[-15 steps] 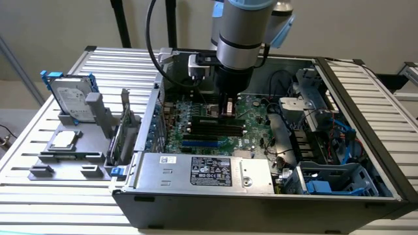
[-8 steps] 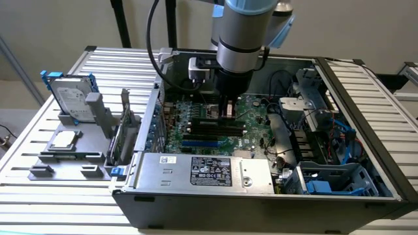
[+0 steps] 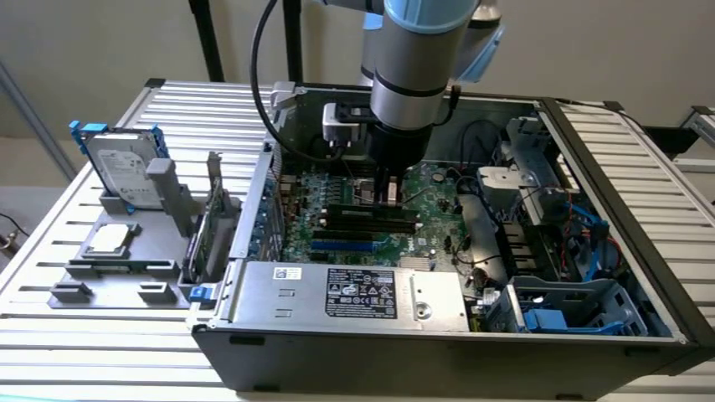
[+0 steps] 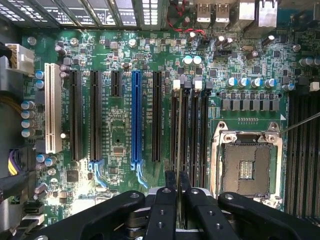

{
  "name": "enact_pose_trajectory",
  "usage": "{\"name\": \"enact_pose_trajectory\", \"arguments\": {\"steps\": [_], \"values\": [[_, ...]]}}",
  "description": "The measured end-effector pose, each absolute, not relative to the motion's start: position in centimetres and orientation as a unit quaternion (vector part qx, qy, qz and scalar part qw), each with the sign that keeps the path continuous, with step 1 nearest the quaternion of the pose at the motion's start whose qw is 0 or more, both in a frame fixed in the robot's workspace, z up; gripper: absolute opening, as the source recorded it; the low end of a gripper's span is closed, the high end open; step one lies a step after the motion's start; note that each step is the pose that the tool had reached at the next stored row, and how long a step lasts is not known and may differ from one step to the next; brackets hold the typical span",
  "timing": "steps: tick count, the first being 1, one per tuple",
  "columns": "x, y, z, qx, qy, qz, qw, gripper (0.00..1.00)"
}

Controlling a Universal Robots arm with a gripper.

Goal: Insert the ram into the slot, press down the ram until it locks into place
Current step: 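Insert the ram into the slot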

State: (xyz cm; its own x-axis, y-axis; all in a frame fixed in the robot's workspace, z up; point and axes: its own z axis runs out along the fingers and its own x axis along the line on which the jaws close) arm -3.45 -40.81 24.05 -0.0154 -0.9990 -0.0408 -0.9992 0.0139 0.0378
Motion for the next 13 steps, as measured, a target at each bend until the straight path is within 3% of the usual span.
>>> {"name": "enact_pose_trajectory", "arguments": {"steps": [13], "values": [[-3.46,-40.79,24.03,-0.702,0.712,0.026,0.000,0.13]]}}
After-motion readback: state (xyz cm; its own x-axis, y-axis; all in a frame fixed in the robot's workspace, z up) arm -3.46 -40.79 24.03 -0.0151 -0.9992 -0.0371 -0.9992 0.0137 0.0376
